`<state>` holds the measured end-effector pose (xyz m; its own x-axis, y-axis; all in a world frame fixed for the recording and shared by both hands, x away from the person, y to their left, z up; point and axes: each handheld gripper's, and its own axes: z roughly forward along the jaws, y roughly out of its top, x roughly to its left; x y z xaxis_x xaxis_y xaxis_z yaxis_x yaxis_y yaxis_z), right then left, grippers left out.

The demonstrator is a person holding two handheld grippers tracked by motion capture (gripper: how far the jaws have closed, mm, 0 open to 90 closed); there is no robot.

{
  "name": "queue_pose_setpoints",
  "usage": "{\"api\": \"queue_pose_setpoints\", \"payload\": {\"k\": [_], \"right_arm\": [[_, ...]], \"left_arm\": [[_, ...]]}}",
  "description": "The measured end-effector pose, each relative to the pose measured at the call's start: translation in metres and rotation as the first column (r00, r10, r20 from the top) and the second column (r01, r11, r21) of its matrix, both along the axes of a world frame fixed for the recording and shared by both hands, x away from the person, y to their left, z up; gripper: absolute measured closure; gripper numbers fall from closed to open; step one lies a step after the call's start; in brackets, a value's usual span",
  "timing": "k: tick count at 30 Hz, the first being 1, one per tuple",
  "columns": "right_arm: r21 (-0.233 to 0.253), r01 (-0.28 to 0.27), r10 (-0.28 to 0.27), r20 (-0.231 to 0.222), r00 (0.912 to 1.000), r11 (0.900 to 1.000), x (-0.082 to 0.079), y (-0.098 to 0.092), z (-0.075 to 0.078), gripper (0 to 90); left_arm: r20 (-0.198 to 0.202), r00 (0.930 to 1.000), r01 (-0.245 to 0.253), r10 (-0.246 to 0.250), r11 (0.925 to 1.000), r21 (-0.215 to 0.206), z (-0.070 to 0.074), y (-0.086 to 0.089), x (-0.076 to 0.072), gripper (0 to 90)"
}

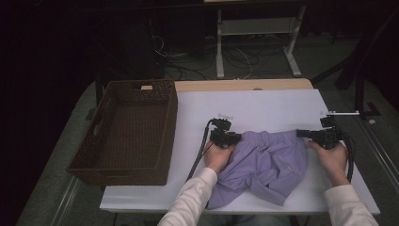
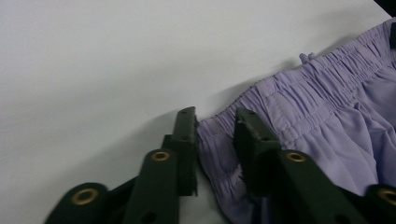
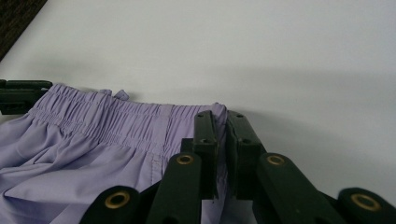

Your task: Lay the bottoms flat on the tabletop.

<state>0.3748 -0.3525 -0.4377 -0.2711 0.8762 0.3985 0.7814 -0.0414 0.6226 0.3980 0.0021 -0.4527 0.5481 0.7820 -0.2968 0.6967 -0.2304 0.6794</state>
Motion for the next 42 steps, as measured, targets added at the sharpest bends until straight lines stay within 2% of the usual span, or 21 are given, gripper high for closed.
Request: {"api": "queue_pose_setpoints", "payload": {"k": [5,9,12,14,16,18,21,28,35,42], "right_arm": [[0.000,-0.003,0.003,-0.003,1.0000,1.000,0.000,0.000,0.000,82.5],[0.000,-0.005,0.005,-0.003,1.0000,1.000,0.000,0.000,-0.001,82.5],[0.015,-0.018,0.018,-0.001,0.9998,1.000,0.003,-0.001,0.000,82.6],[0.041,-0.039,0.038,0.012,0.9992,0.998,0.007,-0.002,0.002,82.6],[0.070,-0.066,0.064,0.036,0.9973,0.995,0.013,-0.001,0.007,82.7],[0.059,-0.091,0.088,0.053,0.9947,0.994,0.020,0.004,0.014,82.7],[0.048,-0.117,0.114,0.066,0.9913,0.992,0.033,0.013,0.022,82.6],[0.074,-0.148,0.140,0.103,0.9849,0.986,0.064,0.023,0.034,82.6],[0.144,-0.142,0.122,0.137,0.9831,0.979,0.085,0.025,0.040,82.6],[0.162,-0.143,0.116,0.162,0.9800,0.976,0.097,0.026,0.053,82.6]], "left_arm": [[0.026,0.9995,0.019,-0.019,0.9998,0.003,-0.001,-0.002,-0.001,83.1],[0.005,0.9989,0.046,-0.046,0.9987,-0.023,0.000,0.007,0.005,84.7],[0.019,0.9987,0.049,-0.048,0.9987,-0.013,0.005,0.016,0.010,85.0],[0.024,0.9987,0.045,-0.044,0.9988,-0.020,0.009,0.023,0.015,85.0],[0.038,0.9984,0.043,-0.042,0.9990,-0.014,0.015,0.027,0.019,84.9],[0.067,0.9973,0.031,-0.030,0.9994,-0.015,0.022,0.031,0.023,84.9],[0.086,0.9961,0.019,-0.018,0.9998,-0.007,0.032,0.038,0.031,84.9],[0.135,0.9907,-0.011,0.016,0.9992,-0.038,0.054,0.056,0.046,84.8],[0.183,0.9821,-0.035,0.044,0.9981,-0.051,0.073,0.062,0.060,84.9],[0.217,0.9751,-0.032,0.045,0.9975,-0.063,0.089,0.064,0.072,84.9]]}}
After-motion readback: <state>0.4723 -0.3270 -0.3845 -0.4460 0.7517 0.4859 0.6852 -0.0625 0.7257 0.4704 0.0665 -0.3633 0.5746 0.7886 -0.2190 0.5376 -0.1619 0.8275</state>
